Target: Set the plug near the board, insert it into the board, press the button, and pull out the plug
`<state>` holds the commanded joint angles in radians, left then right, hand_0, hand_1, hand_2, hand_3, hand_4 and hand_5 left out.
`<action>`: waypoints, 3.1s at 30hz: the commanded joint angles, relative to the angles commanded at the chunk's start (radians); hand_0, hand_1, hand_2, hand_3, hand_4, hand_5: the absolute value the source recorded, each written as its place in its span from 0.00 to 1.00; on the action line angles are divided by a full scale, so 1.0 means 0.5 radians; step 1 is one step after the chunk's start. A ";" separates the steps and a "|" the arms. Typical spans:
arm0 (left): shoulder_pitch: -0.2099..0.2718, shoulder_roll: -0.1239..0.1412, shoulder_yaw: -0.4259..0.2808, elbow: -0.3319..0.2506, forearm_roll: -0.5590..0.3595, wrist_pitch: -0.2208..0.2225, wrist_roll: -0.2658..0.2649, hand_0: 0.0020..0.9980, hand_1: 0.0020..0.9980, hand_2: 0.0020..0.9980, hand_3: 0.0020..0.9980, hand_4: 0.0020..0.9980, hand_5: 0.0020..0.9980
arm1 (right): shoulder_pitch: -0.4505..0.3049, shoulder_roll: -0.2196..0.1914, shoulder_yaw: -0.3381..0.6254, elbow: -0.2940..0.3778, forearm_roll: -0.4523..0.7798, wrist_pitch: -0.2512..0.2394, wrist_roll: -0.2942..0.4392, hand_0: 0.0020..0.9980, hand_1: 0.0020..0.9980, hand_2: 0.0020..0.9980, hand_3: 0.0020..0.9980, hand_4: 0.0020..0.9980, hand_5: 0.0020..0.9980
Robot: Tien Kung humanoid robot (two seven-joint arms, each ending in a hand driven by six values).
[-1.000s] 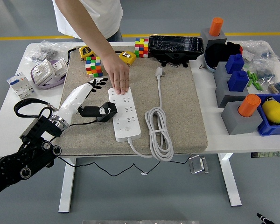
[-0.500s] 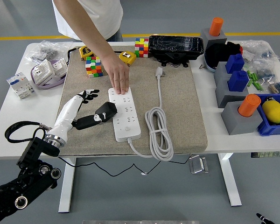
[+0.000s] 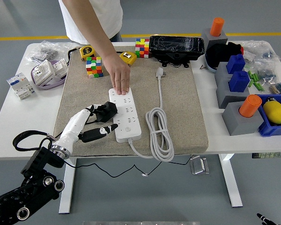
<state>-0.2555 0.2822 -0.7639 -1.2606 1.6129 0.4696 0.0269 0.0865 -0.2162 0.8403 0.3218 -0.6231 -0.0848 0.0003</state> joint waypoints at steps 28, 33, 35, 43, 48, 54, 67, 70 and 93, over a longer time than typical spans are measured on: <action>-0.178 -0.054 0.136 -0.034 0.074 -0.058 0.064 0.76 0.81 0.80 0.80 0.95 0.66 | -0.016 -0.003 0.022 0.003 -0.002 0.000 -0.001 0.61 0.64 0.64 0.55 0.95 0.49; -0.218 -0.063 0.168 -0.048 0.080 -0.068 0.072 0.76 0.81 0.80 0.80 0.95 0.66 | -0.014 -0.004 0.027 0.004 -0.003 0.000 -0.001 0.61 0.64 0.64 0.55 0.95 0.49; -0.237 -0.067 0.182 -0.050 0.079 -0.072 0.075 0.76 0.81 0.80 0.80 0.95 0.66 | -0.013 -0.003 0.029 0.004 -0.003 0.001 -0.001 0.61 0.64 0.64 0.55 0.95 0.49; -0.278 -0.075 0.207 -0.057 0.079 -0.083 0.085 0.76 0.81 0.80 0.79 0.94 0.66 | -0.017 -0.004 0.030 0.005 -0.003 0.001 -0.002 0.61 0.64 0.64 0.55 0.95 0.49; -0.295 -0.079 0.232 -0.059 0.076 -0.089 0.092 0.76 0.81 0.80 0.79 0.94 0.66 | -0.019 -0.004 0.032 0.007 -0.005 0.001 -0.002 0.60 0.64 0.64 0.55 0.95 0.49; -0.333 -0.091 0.276 -0.054 0.066 -0.092 0.092 0.76 0.80 0.79 0.79 0.94 0.66 | -0.019 -0.004 0.036 0.012 -0.006 0.001 -0.001 0.61 0.64 0.64 0.55 0.95 0.49; -0.388 -0.123 0.377 0.000 0.023 -0.104 0.092 0.75 0.80 0.79 0.78 0.94 0.66 | -0.021 -0.002 0.041 0.015 -0.008 0.002 -0.002 0.61 0.64 0.64 0.55 0.95 0.49; -0.384 -0.123 0.376 -0.018 0.019 -0.096 0.080 0.75 0.80 0.79 0.78 0.94 0.66 | -0.023 -0.003 0.043 0.015 -0.010 0.000 -0.001 0.61 0.64 0.64 0.55 0.95 0.49; -0.291 0.041 0.187 -0.726 0.085 -0.670 0.696 0.21 0.27 0.36 0.66 0.83 0.32 | -0.030 -0.009 0.046 0.017 -0.020 0.001 -0.004 0.61 0.64 0.64 0.55 0.95 0.49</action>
<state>-0.4008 0.3027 -0.6702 -1.6236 1.6551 0.1347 0.3748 0.0715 -0.2204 0.8631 0.3306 -0.6331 -0.0845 -0.0016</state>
